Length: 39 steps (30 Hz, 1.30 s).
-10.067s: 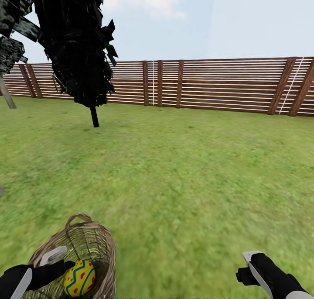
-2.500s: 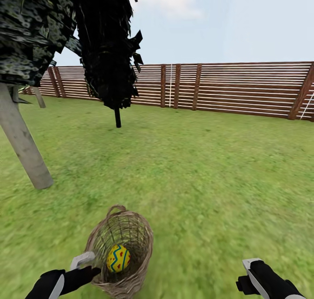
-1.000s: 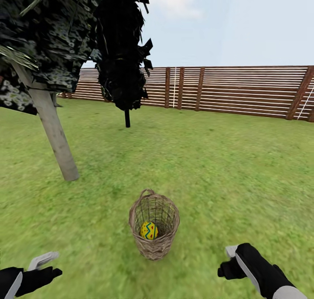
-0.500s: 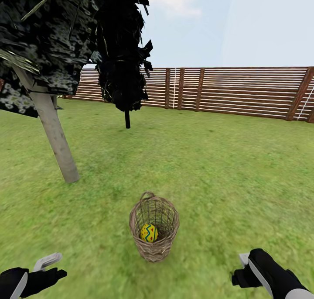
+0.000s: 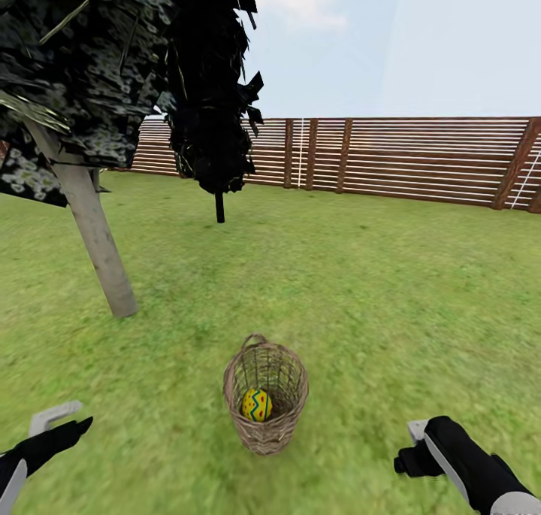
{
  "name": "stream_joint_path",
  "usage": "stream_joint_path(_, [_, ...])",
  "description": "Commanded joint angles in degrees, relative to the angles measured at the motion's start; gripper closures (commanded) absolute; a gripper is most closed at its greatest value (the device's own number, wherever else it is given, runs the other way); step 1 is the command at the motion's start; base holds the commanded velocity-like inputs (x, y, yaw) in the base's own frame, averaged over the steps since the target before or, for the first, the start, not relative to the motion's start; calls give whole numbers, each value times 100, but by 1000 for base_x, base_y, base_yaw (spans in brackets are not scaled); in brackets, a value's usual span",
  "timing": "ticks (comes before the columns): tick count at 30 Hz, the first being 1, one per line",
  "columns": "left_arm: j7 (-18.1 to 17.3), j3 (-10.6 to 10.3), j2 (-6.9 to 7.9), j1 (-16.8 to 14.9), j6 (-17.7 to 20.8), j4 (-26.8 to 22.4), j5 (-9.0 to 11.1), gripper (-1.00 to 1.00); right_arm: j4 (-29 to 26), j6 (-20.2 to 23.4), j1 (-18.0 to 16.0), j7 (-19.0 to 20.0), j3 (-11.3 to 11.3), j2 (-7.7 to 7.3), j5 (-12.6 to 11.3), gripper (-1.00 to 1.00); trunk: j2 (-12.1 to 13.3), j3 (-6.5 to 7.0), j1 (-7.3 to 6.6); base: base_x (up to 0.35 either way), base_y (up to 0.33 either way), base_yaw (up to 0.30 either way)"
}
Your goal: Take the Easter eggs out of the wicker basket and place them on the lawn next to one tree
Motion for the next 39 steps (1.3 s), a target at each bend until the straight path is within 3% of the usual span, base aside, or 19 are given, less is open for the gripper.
stream_joint_path(1, [-15, 27, 1, -3, 53, -10, 60, -100, -38, 67, -4, -23, 35, -7, -53, -100, 38, 12, -23, 0, 0, 0])
stream_joint_path(7, [-9, 67, 61, -3, 68, -20, 71, -100, -143, 255, -4, -23, 71, 4, -47, -100, 119, 48, -67, 0, 0, 0])
stream_joint_path(10, [-14, 71, 61, -2, 59, -1, 73, -100, -126, 258, -4, -31, 84, 147, -7, -100, 119, 48, -67, -103, 91, 0])
stream_joint_path(16, [-15, 78, 51, -3, 107, 4, 76, -100, -104, 248, -4, -32, 87, 200, 157, -100, 119, 48, -67, -127, 267, 0])
stream_joint_path(23, [-18, 89, 61, -3, 120, 19, 82, -100, -72, 243, -4, -35, 82, 198, 174, -100, 119, 48, -67, 0, 335, 0])
stream_joint_path(39, [-18, 91, 62, -3, 113, 32, 98, -100, 125, 221, -4, -41, 86, 202, 174, -100, 119, 48, -67, 286, 209, 0])
